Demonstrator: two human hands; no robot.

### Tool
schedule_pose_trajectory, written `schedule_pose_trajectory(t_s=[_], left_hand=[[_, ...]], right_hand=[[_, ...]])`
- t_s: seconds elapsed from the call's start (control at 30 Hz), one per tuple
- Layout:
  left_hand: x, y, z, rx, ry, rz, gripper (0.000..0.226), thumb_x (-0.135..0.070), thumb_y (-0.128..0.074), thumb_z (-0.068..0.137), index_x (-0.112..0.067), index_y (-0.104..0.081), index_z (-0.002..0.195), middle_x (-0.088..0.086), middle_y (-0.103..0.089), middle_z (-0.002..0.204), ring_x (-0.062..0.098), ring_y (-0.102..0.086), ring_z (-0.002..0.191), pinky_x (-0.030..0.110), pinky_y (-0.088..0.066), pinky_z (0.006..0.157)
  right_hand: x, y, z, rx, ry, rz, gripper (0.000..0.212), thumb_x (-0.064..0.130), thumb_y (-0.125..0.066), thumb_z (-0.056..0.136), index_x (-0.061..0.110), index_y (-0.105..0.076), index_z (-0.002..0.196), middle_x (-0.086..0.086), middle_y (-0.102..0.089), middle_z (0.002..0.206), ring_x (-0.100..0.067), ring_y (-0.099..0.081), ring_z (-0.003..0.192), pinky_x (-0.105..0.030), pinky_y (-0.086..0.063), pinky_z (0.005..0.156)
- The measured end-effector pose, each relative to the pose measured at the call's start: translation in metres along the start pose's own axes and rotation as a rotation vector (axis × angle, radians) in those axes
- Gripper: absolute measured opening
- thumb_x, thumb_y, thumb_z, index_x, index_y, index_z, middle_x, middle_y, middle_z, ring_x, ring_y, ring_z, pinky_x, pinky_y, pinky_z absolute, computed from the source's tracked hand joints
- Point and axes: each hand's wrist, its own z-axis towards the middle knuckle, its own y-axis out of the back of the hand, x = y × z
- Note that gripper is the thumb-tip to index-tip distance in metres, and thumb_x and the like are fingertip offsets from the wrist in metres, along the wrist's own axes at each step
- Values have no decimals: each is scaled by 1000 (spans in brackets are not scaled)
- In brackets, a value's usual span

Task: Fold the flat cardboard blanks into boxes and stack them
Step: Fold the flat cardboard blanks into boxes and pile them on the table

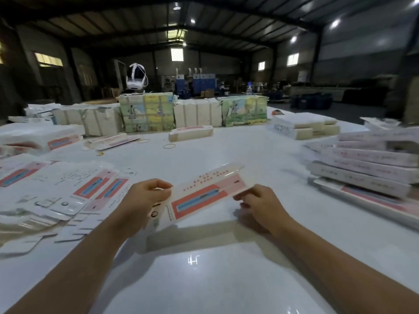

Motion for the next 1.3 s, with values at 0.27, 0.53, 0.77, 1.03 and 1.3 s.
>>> schedule_pose_trajectory(t_s=[0.27, 0.53, 0.77, 1.03, 1.3], left_hand=[[6, -2, -17, -29, -131, 238, 11, -23, -58, 92, -26, -68, 90, -5, -73, 82, 17, -70, 69, 27, -54, 57], [-16, -58, -53, -92, -702, 1084, 107, -81, -53, 64, -17, -30, 146, 1, -42, 142, 22, -40, 126, 47, -25, 110], [-24, -59, -59, -257, -865, 901, 83, -54, -75, 58, 0, -58, 119, 13, -64, 98, 28, -60, 77, 36, -53, 58], [-26, -67, -60, -337, -767, 975, 84, -53, -84, 50, -1, -62, 111, 12, -65, 87, 27, -59, 66, 25, -36, 58], [-33, -61, -61, -444, -687, 1088, 82, -65, -66, 64, 3, -62, 111, 17, -65, 88, 33, -60, 68, 35, -47, 57]], right_hand=[[8, 8, -6, 85, -75, 551, 34, 14, -50, 95, 8, -71, 69, -15, -70, 72, -21, -58, 53, -25, -46, 43], [16, -10, -21, 141, 95, 328, 18, 6, -54, 94, 8, -70, 86, -12, -72, 78, -22, -66, 65, -26, -53, 52], [24, -11, -26, 242, 63, 550, 28, 1, -51, 93, 13, -59, 117, -12, -71, 78, -21, -66, 62, -27, -53, 51], [20, -22, -36, -64, 324, 137, 24, 8, -48, 96, 23, -66, 90, -1, -68, 88, -21, -66, 72, -28, -53, 58], [30, -23, -37, 347, -134, 503, 28, 12, -55, 91, 27, -73, 107, -1, -69, 108, -16, -65, 90, -38, -56, 75]])
